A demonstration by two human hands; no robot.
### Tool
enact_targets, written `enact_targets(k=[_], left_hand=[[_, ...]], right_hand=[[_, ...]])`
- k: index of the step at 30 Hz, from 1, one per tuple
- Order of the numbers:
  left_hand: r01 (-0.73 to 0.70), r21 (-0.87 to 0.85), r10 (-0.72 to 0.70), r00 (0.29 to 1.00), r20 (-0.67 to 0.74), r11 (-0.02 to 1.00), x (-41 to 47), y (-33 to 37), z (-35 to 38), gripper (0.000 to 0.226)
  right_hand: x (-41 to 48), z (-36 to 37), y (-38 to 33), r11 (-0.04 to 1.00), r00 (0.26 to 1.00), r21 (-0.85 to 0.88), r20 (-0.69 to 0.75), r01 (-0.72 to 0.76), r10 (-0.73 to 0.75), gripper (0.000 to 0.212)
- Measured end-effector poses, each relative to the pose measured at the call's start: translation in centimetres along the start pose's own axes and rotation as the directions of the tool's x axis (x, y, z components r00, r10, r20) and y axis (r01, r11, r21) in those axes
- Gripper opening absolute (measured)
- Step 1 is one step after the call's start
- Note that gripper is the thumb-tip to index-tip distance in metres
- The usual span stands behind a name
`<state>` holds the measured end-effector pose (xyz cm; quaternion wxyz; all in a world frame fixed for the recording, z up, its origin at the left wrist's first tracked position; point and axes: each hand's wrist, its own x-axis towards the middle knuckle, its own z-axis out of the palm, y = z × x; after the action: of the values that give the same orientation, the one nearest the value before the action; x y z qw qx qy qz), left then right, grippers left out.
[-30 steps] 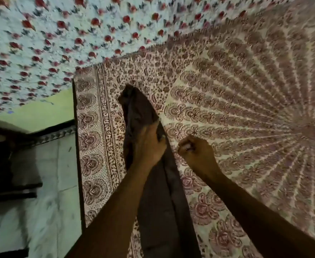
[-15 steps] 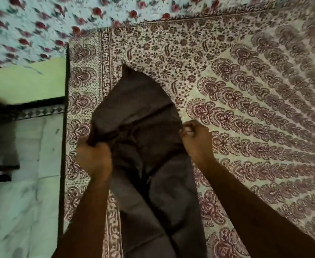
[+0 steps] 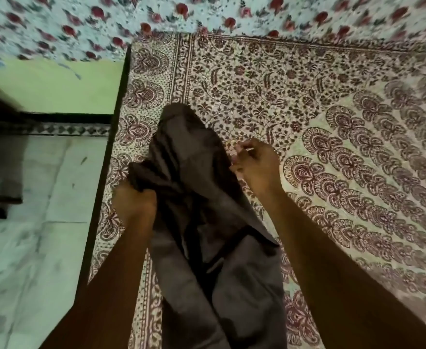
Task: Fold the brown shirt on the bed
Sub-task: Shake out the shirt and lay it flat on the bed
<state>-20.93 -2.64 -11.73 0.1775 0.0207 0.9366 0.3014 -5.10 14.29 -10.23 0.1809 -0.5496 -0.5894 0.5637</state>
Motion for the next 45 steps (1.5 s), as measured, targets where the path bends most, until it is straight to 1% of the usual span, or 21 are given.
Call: enact_targets(k=[3,6,9,12,14,15,17,18,20,22,24,25,27,29,30,33,35,39,40,43,45], left_hand=[[-0.055,-0.027,0.056,0.998,0.037,0.998,0.6,0.5,0.2,0.04],[-0.035,-0.067,0.04,0.996,0.077,0.997,1.4,1.6,0.4,0.056],[-0.03,-0.105,0.044,0.991,0.128,0.994,2.3,1.5,0.4,0.045],[-0.009,-0.17,0.032,0.99,0.134,0.985,3.2,0.6,0.0,0.033],[0.009,-0.225,0.025,0.988,0.152,0.974,3.4,-0.1,-0.6,0.032],[0.041,-0.276,0.008,0.985,0.173,0.96,3.3,-0.3,-1.0,0.031],[0.107,-0.368,-0.032,0.978,0.204,0.924,2.9,-0.5,-2.0,0.025],[0.136,-0.386,-0.041,0.968,0.246,0.912,2.6,-0.3,-2.8,0.021],[0.208,-0.401,-0.031,0.914,0.405,0.892,1.5,0.8,-4.4,0.025],[0.201,-0.393,0.027,0.865,0.502,0.897,0.4,1.9,-5.7,0.039],[-0.027,-0.327,0.167,0.897,0.409,0.945,-1.8,3.1,-7.7,0.038],[-0.138,-0.304,0.242,0.909,0.338,0.943,-2.9,3.9,-8.9,0.042],[-0.247,-0.321,0.329,0.915,0.234,0.914,-5.0,5.8,-11.7,0.047],[-0.298,-0.354,0.379,0.906,0.186,0.886,-7.1,8.3,-15.0,0.044],[-0.309,-0.369,0.388,0.908,0.16,0.876,-8.1,9.4,-16.6,0.046],[-0.399,-0.376,0.46,0.884,0.087,0.837,-11.3,12.5,-21.3,0.046],[-0.475,-0.341,0.53,0.844,0.085,0.811,-14.5,13.7,-24.2,0.038],[-0.552,-0.321,0.595,0.802,0.046,0.769,-21.4,16.1,-29.1,0.021],[-0.55,-0.321,0.588,0.809,0.026,0.771,-22.9,16.5,-30.2,0.019],[-0.575,-0.287,0.596,0.803,-0.02,0.766,-27.5,17.2,-32.5,0.016],[-0.616,-0.253,0.625,0.779,-0.05,0.746,-31.0,17.6,-33.5,0.014]], right_hand=[[2.9,1.5,0.2,0.874,0.997,-0.487,0.075,0.006,0.035,0.051],[3.2,2.9,-1.2,0.736,0.942,-0.66,0.322,0.154,0.092,0.04],[3.0,3.0,-1.6,0.863,0.879,-0.43,0.475,0.266,-0.034,0.015],[2.6,2.1,-1.2,0.987,0.96,0.038,0.242,-0.155,0.142,0.015],[2.5,0.7,-0.7,0.847,0.904,0.32,0.201,-0.424,0.377,0.01],[2.1,-0.2,-0.6,0.777,0.847,0.342,0.283,-0.528,0.45,0.011],[0.7,-1.9,-0.6,0.805,0.753,0.113,0.451,-0.582,0.48,0.02],[0.1,-2.7,-0.7,0.858,0.744,-0.045,0.477,-0.511,0.468,0.026],[-1.0,-3.9,-1.7,0.942,0.864,-0.162,0.374,-0.295,0.336,0.029],[-2.3,-5.5,-3.7,0.988,0.977,0.015,0.155,-0.152,0.148,0.019],[-4.8,-7.8,-5.9,0.981,0.998,0.186,-0.003,-0.057,0.058,0.009],[-6.7,-8.9,-7.1,0.983,1.0,0.184,0.024,-0.003,-0.001,0.01],[-11.9,-10.8,-9.8,0.99,0.953,0.072,0.27,0.12,-0.136,0.016],[-17.8,-13.0,-11.8,0.97,0.831,-0.131,0.548,0.204,-0.101,0.013],[-20.1,-14.5,-12.2,0.951,0.814,-0.195,0.574,0.238,-0.086,0.022],[-25.2,-19.8,-13.0,0.972,0.969,-0.18,0.222,0.15,-0.109,0.028],[-28.7,-22.6,-13.3,0.955,0.989,-0.258,0.012,0.145,-0.147,0.032],[-36.4,-25.8,-16.1,0.814,0.949,-0.527,0.302,0.242,-0.087,0.036],[-37.6,-27.0,-16.7,0.784,0.95,-0.566,0.296,0.256,-0.096,0.033],[-39.7,-31.9,-17.7,0.855,0.971,-0.466,0.04,0.228,-0.237,0.038],[-41.4,-35.2,-18.2,0.91,0.96,-0.339,-0.062,0.237,-0.273,0.026]])
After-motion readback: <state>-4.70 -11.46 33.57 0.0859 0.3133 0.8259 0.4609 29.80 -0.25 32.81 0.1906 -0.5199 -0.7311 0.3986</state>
